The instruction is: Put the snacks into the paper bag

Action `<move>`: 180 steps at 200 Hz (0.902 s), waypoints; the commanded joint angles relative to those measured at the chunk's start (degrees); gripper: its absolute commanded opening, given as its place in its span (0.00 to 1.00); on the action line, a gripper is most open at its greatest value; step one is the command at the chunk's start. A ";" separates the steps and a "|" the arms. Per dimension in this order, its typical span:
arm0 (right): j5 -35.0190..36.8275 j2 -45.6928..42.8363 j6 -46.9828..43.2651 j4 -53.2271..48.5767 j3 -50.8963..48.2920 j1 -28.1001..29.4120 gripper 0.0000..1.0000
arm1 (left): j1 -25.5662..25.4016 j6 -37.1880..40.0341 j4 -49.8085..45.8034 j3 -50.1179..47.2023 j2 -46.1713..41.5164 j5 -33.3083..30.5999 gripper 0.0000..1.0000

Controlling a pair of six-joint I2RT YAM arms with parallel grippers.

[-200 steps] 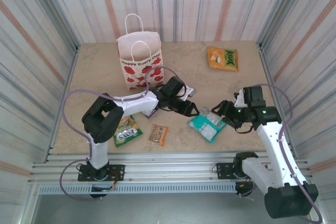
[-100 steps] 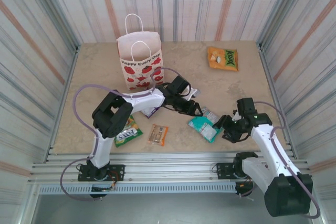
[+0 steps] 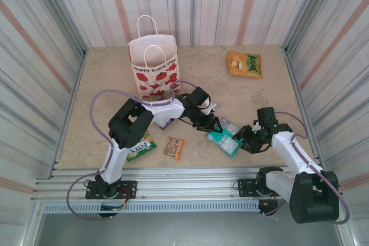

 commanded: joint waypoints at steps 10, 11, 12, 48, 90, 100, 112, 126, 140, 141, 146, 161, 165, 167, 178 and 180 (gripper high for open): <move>-1.46 0.92 1.55 4.92 -1.46 -0.44 0.59 | -0.05 -2.81 0.78 1.55 1.69 4.12 0.61; -1.58 0.99 1.59 5.07 -1.52 -0.42 0.59 | -0.05 -2.87 0.86 1.55 1.69 4.19 0.61; -1.69 1.06 1.61 5.23 -1.59 -0.41 0.59 | -0.05 -2.95 0.94 1.59 1.73 4.26 0.61; -3.69 3.92 1.61 8.54 -2.43 -0.55 0.58 | 0.31 -8.40 7.65 0.37 2.07 7.31 0.59; -5.08 4.90 1.72 11.08 -2.73 -0.46 0.56 | 0.42 -9.88 9.57 0.08 2.01 7.84 0.51; -4.95 4.43 1.57 10.86 -2.44 -0.53 0.57 | 0.48 -9.75 9.32 -0.07 1.62 7.62 0.44; -4.65 3.40 1.16 10.39 -2.37 -0.49 0.58 | 0.70 -9.46 9.14 -0.36 0.87 7.16 0.38; -3.71 1.62 0.89 10.30 -2.42 -0.53 0.59 | 1.07 -8.78 8.35 -0.65 -0.21 6.27 0.32; -2.73 -0.29 0.72 9.96 -2.49 -0.51 0.62 | 1.35 -6.96 6.27 -0.67 -1.50 4.64 0.24; -2.70 -0.36 0.73 9.96 -2.43 -0.50 0.62 | 1.36 -6.84 6.11 -0.62 -1.57 4.58 0.23; -2.57 -1.04 0.72 9.90 -2.43 -0.58 0.62 | 1.44 -6.11 5.41 -0.61 -1.92 4.00 0.21; -1.96 -2.39 0.19 8.65 -1.88 -0.75 0.64 | 1.66 -3.78 3.10 -0.17 -3.89 2.18 0.12; -1.69 -3.80 0.00 8.08 -1.57 -0.68 0.64 | 1.75 -3.04 2.55 -0.16 -4.35 1.68 0.10; -1.52 -4.32 -0.07 7.83 -1.42 -0.74 0.64 | 1.79 -2.67 2.20 -0.09 -4.56 1.39 0.09; -0.05 -6.07 -1.00 5.76 -0.35 -0.71 0.64 | 1.81 -0.80 0.67 0.05 -5.93 -0.23 0.07; 0.27 -6.38 -1.16 5.46 -0.13 -0.74 0.64 | 1.85 -0.44 0.37 -0.01 -6.28 -0.65 0.06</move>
